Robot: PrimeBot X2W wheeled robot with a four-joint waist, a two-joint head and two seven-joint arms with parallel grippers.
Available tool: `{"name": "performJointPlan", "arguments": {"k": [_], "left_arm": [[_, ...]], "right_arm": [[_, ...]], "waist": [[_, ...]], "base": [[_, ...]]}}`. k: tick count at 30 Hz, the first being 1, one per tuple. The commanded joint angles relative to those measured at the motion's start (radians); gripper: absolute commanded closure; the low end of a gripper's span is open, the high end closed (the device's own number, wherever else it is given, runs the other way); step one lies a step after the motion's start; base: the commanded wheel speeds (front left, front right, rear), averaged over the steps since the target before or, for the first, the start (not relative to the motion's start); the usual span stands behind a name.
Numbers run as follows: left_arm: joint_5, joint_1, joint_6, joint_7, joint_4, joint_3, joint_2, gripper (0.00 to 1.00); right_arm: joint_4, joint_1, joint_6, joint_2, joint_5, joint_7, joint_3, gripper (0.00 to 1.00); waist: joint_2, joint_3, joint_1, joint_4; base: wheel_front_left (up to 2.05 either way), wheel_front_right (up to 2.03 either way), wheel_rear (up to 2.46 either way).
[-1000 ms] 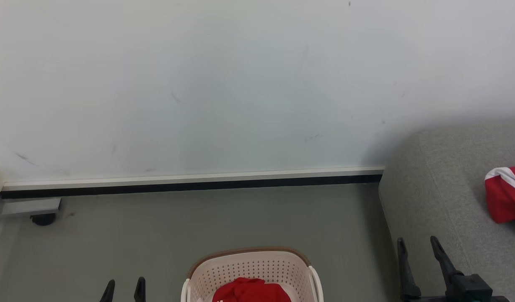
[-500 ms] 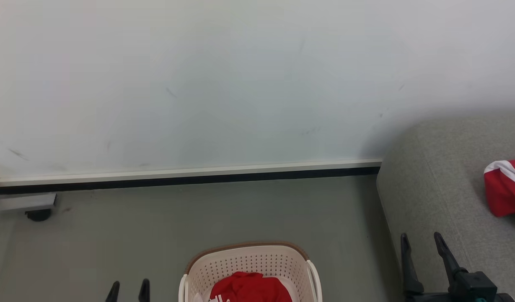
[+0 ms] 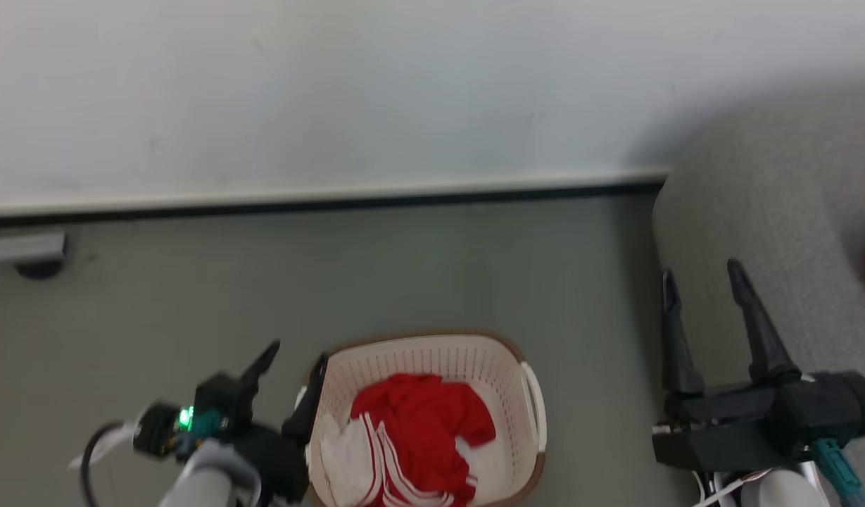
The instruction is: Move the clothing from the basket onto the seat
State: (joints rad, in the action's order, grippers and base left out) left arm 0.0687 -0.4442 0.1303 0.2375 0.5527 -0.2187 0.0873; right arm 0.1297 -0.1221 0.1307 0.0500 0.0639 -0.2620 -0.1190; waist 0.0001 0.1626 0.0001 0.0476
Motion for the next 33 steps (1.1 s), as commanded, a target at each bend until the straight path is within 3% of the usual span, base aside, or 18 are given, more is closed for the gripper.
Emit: {"name": "performJointPlan", "arguments": {"k": [1, 12, 22, 25, 29, 33], "left_arm": [[-0.016, -0.05, 0.0, 0.004, 0.019, -0.01, -0.001, 0.0], [-0.018, -0.416, -0.011, -0.039, 0.382, -0.139, -0.033, 0.0], [0.164, -0.52, -0.002, -0.172, 0.43, -0.393, -0.033, 0.0], [0.185, -0.539, -0.018, -0.187, 0.43, -0.428, -0.033, 0.0], [0.213, -0.569, -0.098, -0.224, 0.46, -0.482, -0.033, 0.0], [0.211, -0.594, -0.211, -0.248, 0.512, -0.515, -0.033, 0.0]], "right_arm": [[0.016, -0.021, 0.0, 0.001, 0.01, -0.002, -0.003, 0.0], [0.205, -0.057, 0.0, 0.0, 0.024, -0.002, -0.011, 0.0], [0.271, -0.055, 0.0, 0.0, -0.026, -0.002, -0.02, 0.0], [0.271, -0.047, 0.0, 0.0, -0.04, -0.002, -0.024, 0.0], [0.274, -0.03, 0.0, 0.0, -0.061, -0.002, -0.048, 0.0], [0.284, -0.002, 0.0, 0.0, -0.083, -0.002, -0.06, 0.0]], "waist": [[-0.0001, 0.283, -0.0001, -0.058], [-0.0001, 0.607, -0.0001, -0.089], [-0.0001, 0.767, -0.0001, -0.147], [-0.0001, 0.786, -0.0001, -0.16], [-0.0001, 0.805, -0.0001, -0.191], [-0.0001, 0.807, -0.0001, -0.219]], "base": [[0.0, 0.0, 0.0], [0.0, 0.0, 0.0], [0.0, 0.0, 0.0], [0.0, 0.0, 0.0], [0.0, 0.0, 0.0], [0.0, 0.0, 0.0]]}}
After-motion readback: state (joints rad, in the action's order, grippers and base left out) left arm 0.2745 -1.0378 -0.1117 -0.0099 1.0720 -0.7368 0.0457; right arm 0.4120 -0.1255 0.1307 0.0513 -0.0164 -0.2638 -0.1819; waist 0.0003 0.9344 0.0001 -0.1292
